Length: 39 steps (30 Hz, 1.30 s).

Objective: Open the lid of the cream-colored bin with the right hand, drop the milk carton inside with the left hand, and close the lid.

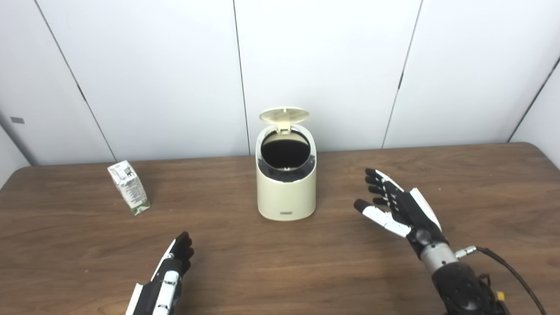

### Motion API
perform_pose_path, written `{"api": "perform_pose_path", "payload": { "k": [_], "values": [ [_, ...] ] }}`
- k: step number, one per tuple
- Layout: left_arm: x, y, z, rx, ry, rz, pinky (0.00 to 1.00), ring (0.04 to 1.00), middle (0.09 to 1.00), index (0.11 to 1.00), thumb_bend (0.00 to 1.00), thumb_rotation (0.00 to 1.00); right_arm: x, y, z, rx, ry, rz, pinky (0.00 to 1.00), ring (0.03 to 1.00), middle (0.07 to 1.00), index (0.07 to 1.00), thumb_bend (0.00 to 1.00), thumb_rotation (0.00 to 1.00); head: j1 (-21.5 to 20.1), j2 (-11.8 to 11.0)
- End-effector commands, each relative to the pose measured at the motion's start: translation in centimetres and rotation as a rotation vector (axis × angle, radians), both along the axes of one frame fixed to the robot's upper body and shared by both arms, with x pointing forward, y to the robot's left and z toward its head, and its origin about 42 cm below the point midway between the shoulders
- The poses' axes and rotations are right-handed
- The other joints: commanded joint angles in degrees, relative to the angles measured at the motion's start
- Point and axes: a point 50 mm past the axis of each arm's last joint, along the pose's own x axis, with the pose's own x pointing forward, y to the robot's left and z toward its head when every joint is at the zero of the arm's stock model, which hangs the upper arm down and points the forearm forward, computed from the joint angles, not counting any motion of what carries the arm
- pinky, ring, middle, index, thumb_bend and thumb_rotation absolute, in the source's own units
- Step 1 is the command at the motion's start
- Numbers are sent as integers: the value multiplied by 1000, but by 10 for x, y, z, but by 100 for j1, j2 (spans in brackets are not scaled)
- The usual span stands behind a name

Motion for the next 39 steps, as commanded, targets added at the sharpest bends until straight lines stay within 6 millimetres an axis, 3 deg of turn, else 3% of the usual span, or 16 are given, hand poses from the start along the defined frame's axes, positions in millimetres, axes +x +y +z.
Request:
{"api": "perform_pose_path", "payload": {
  "k": [1,5,9,16,19,24,33,37,39],
  "values": [
    [-4,-4,12,-43,-50,19,1000,980,977,998,276,866,-12,-1,18,-12,-109,40,824,881,906,906,677,706,-22,19],
    [-4,-3,15,-42,-50,24,1000,990,983,1000,275,861,-42,-5,12,3,-119,51,810,877,907,906,665,748,-19,35],
    [-5,-1,16,-35,-50,19,1000,994,992,1000,278,818,-64,-10,4,71,-127,55,813,872,911,915,657,715,-17,46],
    [-4,-1,15,-23,-48,12,1000,986,984,1000,296,719,-82,-13,-11,125,-170,13,850,893,919,928,653,656,258,48],
    [-3,-3,16,-21,-53,12,1000,984,981,1000,314,696,-86,-15,-16,127,-174,-2,858,894,920,928,653,669,577,37],
    [-2,-7,9,9,-51,11,982,964,963,984,347,611,-86,-27,-26,154,-183,-2,882,913,938,946,603,609,1172,-17],
    [1,-19,4,108,-50,39,874,907,917,941,478,523,-81,-39,-37,214,-175,-1,915,933,955,953,597,567,2102,-161],
    [3,-21,3,129,-57,64,848,895,915,945,523,515,-81,-37,-40,250,-161,12,873,918,949,947,646,614,2279,-224],
    [4,-21,2,144,-63,74,836,890,914,948,538,523,-80,-37,-42,277,-165,32,869,921,950,944,625,583,2338,-246]
  ]
}}
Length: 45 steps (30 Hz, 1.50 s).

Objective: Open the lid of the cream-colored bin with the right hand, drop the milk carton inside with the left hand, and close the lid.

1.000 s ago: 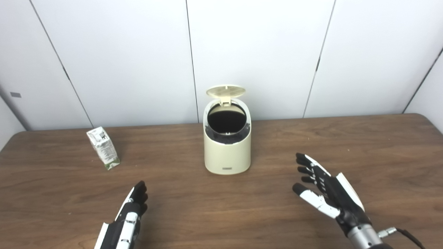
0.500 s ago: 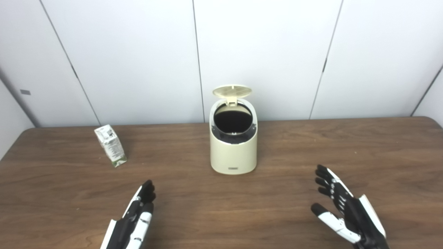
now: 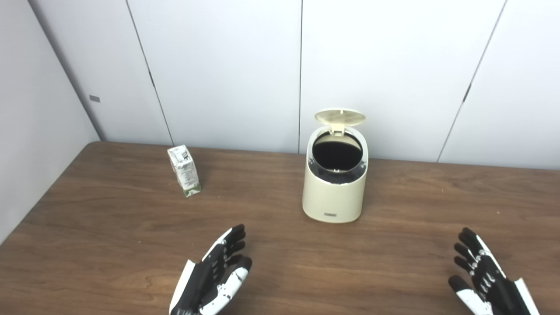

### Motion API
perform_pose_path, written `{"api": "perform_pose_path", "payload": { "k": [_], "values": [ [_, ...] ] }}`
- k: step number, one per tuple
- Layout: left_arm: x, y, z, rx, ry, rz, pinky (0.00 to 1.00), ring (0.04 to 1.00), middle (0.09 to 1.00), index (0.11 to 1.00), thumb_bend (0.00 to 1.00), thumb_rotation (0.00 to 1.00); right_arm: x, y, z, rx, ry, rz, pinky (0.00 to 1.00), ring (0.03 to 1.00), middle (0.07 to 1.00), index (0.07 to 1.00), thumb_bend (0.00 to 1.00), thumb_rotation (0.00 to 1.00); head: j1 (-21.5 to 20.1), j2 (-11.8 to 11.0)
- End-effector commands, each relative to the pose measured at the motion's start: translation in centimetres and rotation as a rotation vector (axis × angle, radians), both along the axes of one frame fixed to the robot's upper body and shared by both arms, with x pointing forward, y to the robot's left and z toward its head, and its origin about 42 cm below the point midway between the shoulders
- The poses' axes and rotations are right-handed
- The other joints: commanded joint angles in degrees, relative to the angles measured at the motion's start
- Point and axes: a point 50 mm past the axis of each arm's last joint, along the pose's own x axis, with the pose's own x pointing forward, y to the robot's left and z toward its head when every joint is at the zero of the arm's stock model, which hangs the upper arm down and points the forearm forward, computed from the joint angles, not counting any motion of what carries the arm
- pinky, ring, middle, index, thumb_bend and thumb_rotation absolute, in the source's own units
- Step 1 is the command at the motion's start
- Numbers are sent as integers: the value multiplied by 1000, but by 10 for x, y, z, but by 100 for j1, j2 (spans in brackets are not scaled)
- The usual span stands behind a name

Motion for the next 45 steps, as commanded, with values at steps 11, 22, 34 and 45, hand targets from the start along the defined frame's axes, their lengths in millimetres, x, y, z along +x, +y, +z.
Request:
{"api": "perform_pose_path", "payload": {
  "k": [11,22,34,45],
  "values": [
    [15,10,14,70,-141,137,763,863,912,943,647,231,12,-11,9,34,-110,2,751,840,879,877,804,667,256,-98],
    [37,66,53,272,-236,295,830,869,886,926,783,292,15,-8,7,39,-100,1,754,837,870,861,838,686,300,-121],
    [61,98,74,324,-250,331,836,876,902,937,786,258,18,-10,8,26,-101,-1,736,824,861,857,855,705,271,-124],
    [110,131,94,476,-231,391,834,899,931,949,791,248,18,-9,7,40,-102,6,709,803,843,839,870,682,229,-125]
  ]
}}
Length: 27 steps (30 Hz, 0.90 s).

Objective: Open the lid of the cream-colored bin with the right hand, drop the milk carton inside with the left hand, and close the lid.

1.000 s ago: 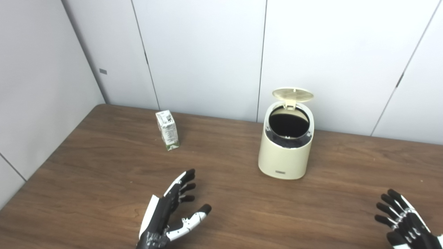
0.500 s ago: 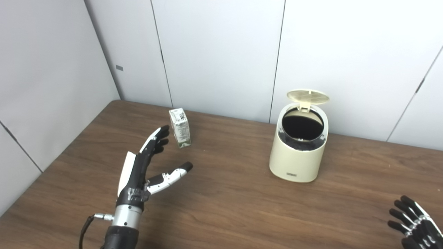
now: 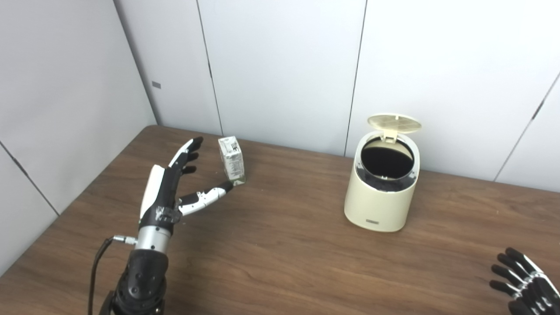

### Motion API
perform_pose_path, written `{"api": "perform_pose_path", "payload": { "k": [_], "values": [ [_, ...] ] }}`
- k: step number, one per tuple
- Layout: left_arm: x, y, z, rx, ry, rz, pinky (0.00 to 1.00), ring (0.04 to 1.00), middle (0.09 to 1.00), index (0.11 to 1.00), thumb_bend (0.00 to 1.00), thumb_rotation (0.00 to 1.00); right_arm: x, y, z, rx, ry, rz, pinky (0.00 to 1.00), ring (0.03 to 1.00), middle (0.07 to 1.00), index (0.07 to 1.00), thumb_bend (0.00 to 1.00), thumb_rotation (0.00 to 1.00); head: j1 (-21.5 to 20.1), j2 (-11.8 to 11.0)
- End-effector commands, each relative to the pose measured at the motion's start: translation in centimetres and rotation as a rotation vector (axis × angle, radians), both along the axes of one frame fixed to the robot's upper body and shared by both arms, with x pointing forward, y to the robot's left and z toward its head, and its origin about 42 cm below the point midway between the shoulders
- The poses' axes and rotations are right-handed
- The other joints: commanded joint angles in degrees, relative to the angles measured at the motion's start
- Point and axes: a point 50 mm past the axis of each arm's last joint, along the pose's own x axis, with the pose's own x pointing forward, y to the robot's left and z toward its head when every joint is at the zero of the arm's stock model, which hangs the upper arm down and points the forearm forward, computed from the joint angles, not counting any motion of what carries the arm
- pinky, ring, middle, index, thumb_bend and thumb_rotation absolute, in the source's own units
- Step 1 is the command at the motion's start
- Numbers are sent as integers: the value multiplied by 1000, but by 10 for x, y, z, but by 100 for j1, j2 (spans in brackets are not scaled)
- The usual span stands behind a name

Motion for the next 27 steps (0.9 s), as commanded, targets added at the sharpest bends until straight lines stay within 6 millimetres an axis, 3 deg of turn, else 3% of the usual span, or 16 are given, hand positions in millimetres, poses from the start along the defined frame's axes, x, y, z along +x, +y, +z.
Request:
{"api": "perform_pose_path", "payload": {
  "k": [1,13,19,22,23,24,27],
  "values": [
    [17,10,22,61,-53,10,847,904,933,949,792,239,5,0,9,7,-57,10,708,803,843,838,873,682,-11,11],
    [83,34,21,45,110,-4,969,999,1000,1000,876,226,2,2,11,6,-57,23,716,814,850,838,874,665,-90,89],
    [106,39,19,80,163,-17,914,995,1000,1000,912,246,0,4,14,2,-58,29,740,831,866,854,865,661,-151,122],
    [118,40,16,80,180,-17,778,929,997,1000,924,235,-1,3,13,-11,-64,44,755,833,873,867,859,671,-161,130],
    [122,41,15,84,184,-16,716,885,991,1000,921,221,-2,3,13,-10,-69,56,776,849,887,885,806,660,-161,130],
    [125,42,15,87,190,-15,715,892,988,1000,919,206,-3,2,12,-11,-69,62,792,864,900,901,758,654,-160,136],
    [135,43,14,106,216,-16,840,963,996,1000,917,205,-5,2,12,-25,-68,63,805,877,910,915,700,654,-165,139]
  ]
}}
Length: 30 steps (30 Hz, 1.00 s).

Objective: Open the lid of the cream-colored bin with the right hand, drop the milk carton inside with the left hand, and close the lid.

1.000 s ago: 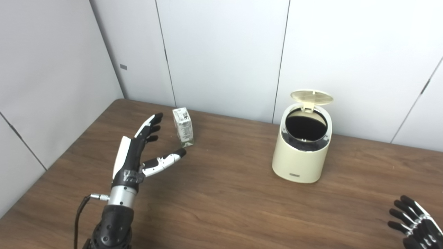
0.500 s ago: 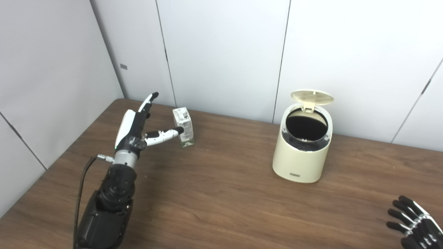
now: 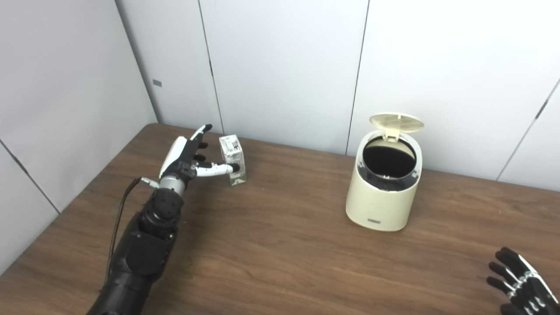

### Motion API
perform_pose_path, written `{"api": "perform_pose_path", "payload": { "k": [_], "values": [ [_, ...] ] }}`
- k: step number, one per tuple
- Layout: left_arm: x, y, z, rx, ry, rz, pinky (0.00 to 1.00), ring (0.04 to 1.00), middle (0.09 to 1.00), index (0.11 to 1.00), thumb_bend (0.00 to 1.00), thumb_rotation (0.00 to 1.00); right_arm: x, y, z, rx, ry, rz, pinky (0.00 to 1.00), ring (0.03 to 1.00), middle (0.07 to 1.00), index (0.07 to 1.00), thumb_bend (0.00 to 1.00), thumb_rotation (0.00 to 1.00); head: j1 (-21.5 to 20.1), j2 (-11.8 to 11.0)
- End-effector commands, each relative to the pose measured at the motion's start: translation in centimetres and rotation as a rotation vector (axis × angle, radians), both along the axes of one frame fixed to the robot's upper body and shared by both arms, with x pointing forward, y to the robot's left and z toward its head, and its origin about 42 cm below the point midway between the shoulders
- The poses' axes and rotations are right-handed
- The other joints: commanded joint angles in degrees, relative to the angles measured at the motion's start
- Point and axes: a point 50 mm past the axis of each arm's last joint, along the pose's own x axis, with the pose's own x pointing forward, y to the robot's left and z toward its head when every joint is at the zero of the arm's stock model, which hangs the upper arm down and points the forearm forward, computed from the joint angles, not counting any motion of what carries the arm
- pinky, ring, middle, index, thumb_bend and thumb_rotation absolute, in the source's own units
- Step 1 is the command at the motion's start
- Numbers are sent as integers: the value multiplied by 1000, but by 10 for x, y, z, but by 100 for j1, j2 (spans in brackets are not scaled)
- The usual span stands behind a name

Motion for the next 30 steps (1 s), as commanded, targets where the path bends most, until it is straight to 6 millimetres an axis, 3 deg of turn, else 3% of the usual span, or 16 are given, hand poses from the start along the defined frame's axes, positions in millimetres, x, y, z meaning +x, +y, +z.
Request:
{"api": "perform_pose_path", "payload": {
  "k": [1,8,17,23,30],
  "values": [
    [14,9,35,74,-87,-11,866,972,997,1000,920,209,-1,-2,11,-18,-75,13,799,872,906,915,699,652,-5,16],
    [24,3,36,99,-56,-32,884,954,965,1000,894,197,-2,4,10,8,-54,22,825,891,912,926,695,621,-17,25],
    [31,-2,36,104,-65,-59,849,916,937,962,884,190,-3,9,9,-40,-45,3,836,892,920,935,702,668,-39,47],
    [31,-1,34,116,-66,-59,757,861,887,904,860,167,-4,10,7,-50,-41,-3,843,880,914,930,730,692,-59,45],
    [30,1,31,108,-57,-53,731,809,845,875,839,149,-5,13,8,-68,-33,-7,842,884,915,925,736,702,-89,52]
  ]
}}
